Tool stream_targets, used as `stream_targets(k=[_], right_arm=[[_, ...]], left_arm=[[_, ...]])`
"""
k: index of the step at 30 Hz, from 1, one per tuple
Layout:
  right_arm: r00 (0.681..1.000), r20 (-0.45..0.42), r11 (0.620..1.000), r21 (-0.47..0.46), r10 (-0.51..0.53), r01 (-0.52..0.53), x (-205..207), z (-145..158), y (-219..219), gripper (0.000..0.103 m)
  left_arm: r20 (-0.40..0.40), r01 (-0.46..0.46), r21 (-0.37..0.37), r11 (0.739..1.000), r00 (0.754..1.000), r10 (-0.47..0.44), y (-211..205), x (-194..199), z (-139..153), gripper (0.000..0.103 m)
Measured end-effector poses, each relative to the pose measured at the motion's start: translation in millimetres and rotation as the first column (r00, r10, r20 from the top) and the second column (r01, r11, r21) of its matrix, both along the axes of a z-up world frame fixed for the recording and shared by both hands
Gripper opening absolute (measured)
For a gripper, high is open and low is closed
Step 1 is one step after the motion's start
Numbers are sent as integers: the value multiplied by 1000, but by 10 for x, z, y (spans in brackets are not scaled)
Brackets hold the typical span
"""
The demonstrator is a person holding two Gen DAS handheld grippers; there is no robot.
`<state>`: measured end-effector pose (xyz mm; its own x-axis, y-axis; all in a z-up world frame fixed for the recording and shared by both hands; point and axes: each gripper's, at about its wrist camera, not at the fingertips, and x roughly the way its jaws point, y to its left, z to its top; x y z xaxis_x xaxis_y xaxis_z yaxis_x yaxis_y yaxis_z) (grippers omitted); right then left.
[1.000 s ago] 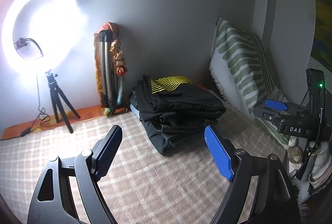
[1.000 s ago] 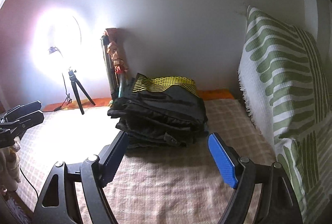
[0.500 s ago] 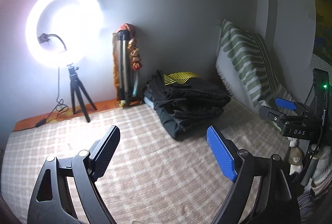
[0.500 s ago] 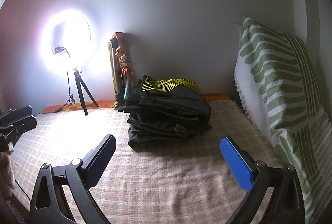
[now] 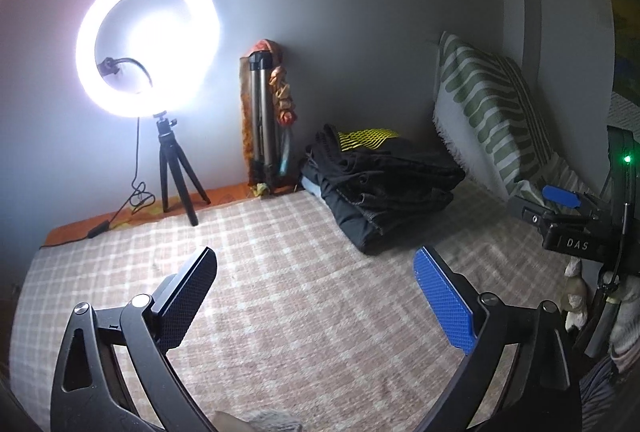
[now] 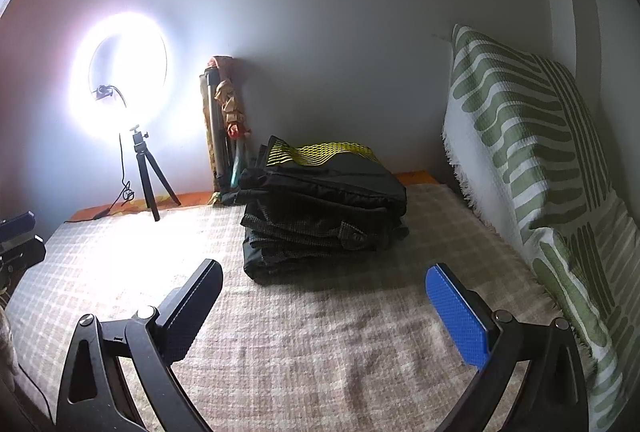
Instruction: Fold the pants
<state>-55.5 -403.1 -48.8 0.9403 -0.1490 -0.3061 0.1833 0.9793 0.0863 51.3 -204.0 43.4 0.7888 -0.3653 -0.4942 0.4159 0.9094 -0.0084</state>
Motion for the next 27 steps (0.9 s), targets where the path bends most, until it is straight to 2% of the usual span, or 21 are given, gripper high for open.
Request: stream_targets(k=[6, 19, 27], right_arm=[[1000, -9, 1000, 10, -4, 4, 88, -59, 11, 103], [999, -25, 999, -34, 25, -25, 206, -117, 210, 103], [1000, -24, 1000, -17, 8, -9, 191, -138, 161, 103]], left_arm=[[-4, -6, -11, 1000, 1000, 6, 71, 14, -77, 99], [23, -37, -26, 999, 999, 38, 153, -21, -18, 101], [24, -36, -31, 999, 999, 37, 162, -29, -19, 101]])
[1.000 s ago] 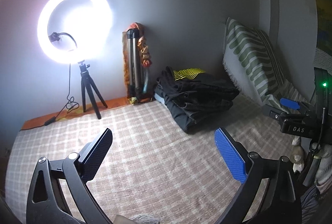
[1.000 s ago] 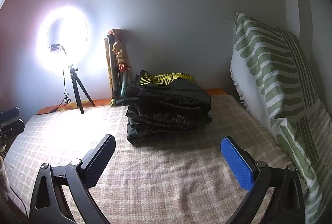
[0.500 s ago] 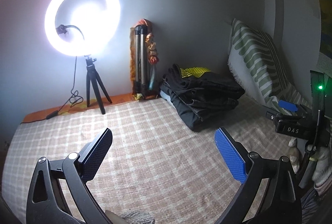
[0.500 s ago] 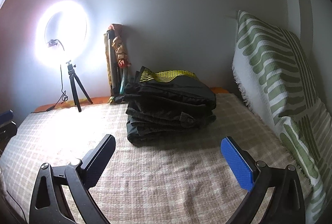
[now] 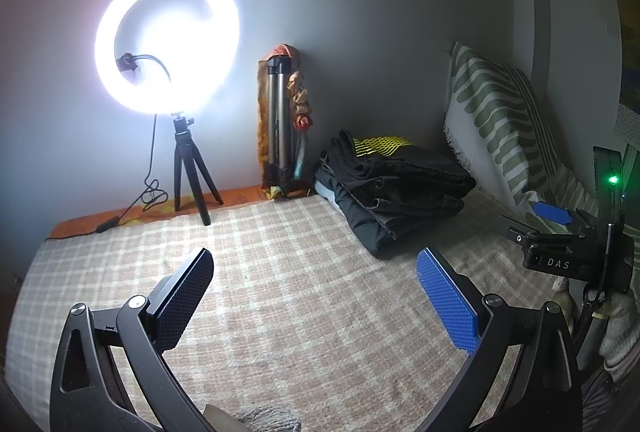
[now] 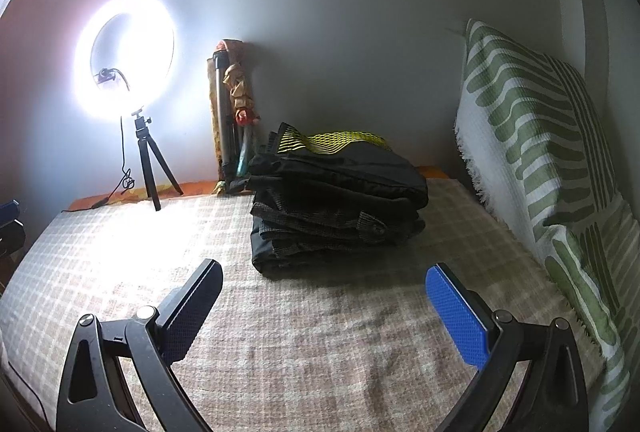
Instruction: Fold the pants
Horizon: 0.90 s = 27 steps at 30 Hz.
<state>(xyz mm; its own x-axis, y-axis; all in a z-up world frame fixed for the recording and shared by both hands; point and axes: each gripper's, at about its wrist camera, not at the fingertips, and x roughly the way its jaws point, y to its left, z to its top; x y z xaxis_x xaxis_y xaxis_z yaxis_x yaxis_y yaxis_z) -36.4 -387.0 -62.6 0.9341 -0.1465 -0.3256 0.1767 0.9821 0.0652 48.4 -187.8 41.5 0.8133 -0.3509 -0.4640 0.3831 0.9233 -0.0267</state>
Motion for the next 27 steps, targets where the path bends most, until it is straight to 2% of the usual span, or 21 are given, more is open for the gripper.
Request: stream_targets(k=[27], right_arm=[[1000, 2, 1000, 1, 3, -3, 8, -6, 30, 103]], left_arm=[[9, -1, 1, 1000, 1000, 1, -15, -37, 37, 102]])
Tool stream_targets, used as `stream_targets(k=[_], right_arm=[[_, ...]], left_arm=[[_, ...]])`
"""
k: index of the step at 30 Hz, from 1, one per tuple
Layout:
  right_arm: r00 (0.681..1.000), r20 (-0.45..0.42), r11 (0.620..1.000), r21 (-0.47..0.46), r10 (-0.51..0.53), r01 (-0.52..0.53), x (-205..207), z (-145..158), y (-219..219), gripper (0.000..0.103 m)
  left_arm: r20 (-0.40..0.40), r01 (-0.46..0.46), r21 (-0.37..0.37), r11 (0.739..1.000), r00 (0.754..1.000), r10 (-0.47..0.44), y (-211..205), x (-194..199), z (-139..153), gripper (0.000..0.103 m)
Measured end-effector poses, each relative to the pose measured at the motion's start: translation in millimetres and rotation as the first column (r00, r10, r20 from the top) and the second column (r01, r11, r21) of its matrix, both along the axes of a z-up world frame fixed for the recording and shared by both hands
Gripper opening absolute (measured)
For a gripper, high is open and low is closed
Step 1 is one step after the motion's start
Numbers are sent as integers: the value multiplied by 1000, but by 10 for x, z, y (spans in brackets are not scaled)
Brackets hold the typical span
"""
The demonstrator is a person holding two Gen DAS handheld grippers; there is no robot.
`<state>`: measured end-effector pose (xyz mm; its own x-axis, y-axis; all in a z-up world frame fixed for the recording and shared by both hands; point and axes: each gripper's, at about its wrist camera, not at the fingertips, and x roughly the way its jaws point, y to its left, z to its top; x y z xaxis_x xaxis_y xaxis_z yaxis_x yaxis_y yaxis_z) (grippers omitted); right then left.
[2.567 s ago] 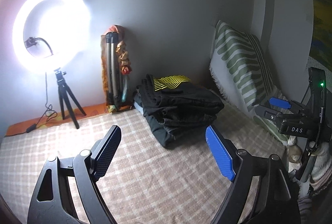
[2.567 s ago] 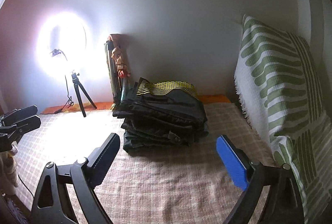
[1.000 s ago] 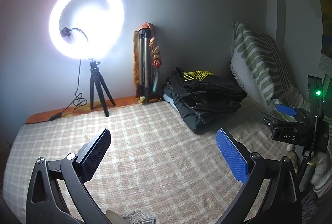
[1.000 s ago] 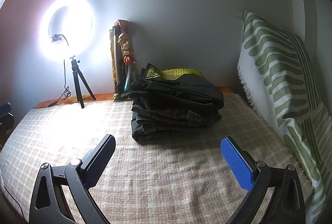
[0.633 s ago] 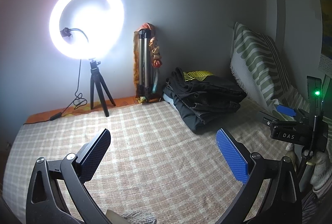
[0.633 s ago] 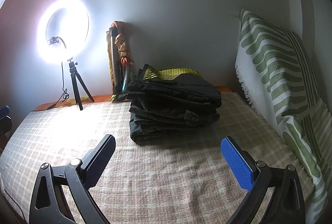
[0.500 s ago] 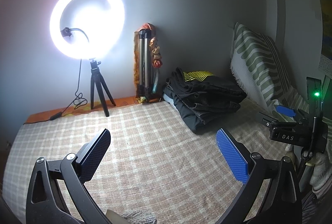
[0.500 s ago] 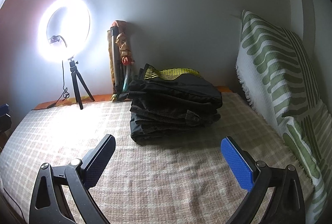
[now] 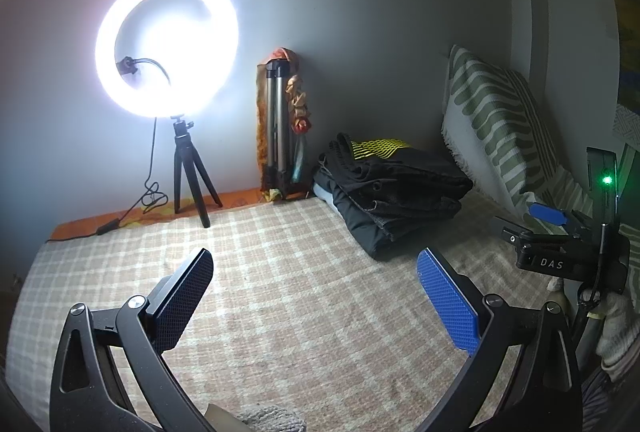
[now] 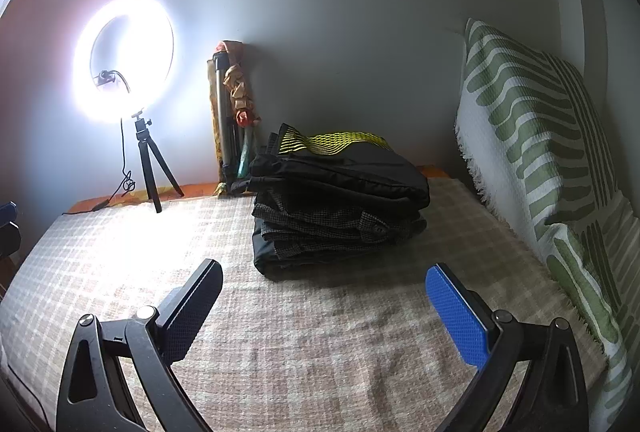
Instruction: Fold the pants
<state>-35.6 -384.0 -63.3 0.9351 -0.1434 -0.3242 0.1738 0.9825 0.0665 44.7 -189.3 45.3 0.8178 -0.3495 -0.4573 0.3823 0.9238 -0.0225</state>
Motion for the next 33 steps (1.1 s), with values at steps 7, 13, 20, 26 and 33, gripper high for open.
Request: stream_targets(k=[7, 13, 20, 26, 33], right_arm=[[1000, 0, 1000, 0, 2, -2, -2, -3, 8, 103], [1000, -1, 1000, 2, 3, -3, -2, -3, 13, 103], [1000, -5, 1000, -2, 8, -8, 9, -6, 27, 103], [1000, -7, 1000, -1, 10, -10, 14, -10, 29, 103], [1000, -10, 1000, -2, 15, -15, 39, -23, 47, 103]], left_arm=[[-3, 2, -3, 1000, 1000, -2, -14, -11, 10, 102], [0, -1, -1, 1000, 1000, 1, -15, -10, 9, 102], [-3, -2, -5, 1000, 1000, 2, -12, -10, 9, 102], [-12, -10, -13, 1000, 1000, 10, 12, 16, -7, 102], [-4, -16, -32, 999, 1000, 16, 61, 23, -8, 102]])
